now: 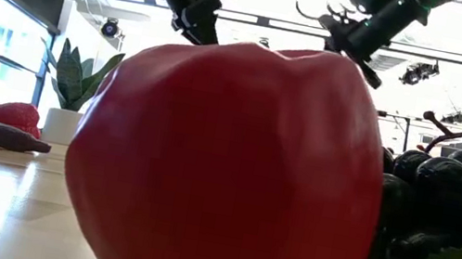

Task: Build produce basket
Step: Put the top yellow lemon into the wire basket

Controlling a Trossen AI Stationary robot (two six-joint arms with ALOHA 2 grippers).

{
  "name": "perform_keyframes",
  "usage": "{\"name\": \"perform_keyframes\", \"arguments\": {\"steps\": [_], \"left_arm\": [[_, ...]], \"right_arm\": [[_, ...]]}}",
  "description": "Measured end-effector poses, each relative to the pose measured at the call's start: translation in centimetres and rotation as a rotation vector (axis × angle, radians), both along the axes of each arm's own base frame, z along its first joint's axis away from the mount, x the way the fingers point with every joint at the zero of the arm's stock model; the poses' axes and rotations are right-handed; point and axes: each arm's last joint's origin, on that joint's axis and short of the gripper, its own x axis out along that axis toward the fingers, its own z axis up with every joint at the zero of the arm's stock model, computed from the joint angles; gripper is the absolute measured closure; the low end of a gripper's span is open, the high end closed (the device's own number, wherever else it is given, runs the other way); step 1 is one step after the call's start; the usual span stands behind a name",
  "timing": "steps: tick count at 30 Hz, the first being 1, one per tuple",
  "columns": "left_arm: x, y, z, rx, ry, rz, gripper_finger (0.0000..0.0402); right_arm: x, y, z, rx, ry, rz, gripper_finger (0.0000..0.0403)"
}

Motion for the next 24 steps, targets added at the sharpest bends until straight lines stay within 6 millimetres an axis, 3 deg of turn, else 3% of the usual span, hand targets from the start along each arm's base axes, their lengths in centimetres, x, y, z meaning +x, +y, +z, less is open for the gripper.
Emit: {"name": "perform_keyframes", "arguments": {"steps": [7, 13, 24], "left_arm": [[-1.6, -0.9, 1.5, -0.023, -0.026, 0.023, 0.0156], [-2.5, -2.0, 1.6, -0.078, 0.026, 0.023, 0.0156], [-2.3, -4.3, 1.0, -0.122, 0.12, -0.049, 0.0156]], "right_arm": [[1.8, 2.2, 0.5, 0.016, -0.088, 0.05, 0.0228], [3.0, 3.5, -0.1, 0.061, -0.082, 0.088, 0.0201], [5.7, 3.5, -4.3, 0.204, 0.034, 0.074, 0.0196]]}}
